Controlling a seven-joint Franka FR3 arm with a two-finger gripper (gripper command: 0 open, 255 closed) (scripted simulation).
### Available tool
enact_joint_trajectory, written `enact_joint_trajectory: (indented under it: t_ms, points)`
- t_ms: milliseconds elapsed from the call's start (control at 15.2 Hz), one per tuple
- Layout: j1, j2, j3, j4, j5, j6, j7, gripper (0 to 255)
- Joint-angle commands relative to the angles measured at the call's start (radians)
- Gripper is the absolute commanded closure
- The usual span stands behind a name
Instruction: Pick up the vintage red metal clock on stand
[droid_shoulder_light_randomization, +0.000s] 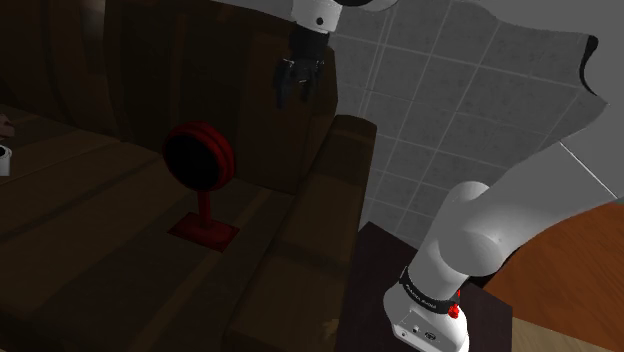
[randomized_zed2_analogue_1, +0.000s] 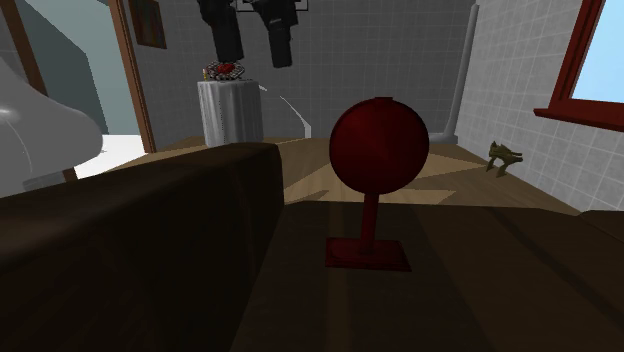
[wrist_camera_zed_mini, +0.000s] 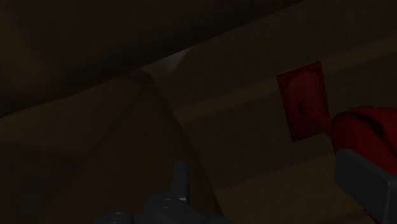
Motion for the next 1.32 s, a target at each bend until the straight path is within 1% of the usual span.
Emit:
enact_joint_trajectory:
  t_ms: [0, 462, 990, 1056, 1254]
  points:
    - [0.014, 0.06, 0.024, 0.043, 0.006, 0.009, 0.013, 0]
    - [0.06, 0.28, 0.106, 0.225, 0.003, 0.022, 0.06, 0]
    - [0.128, 0.554, 0.187, 0.495, -0.047, -0.011, 0.121, 0]
    - [0.133, 0.567, 0.19, 0.51, -0.05, -0.014, 0.124, 0]
    - [0.132, 0.564, 0.189, 0.466, -0.049, 0.028, 0.124, 0]
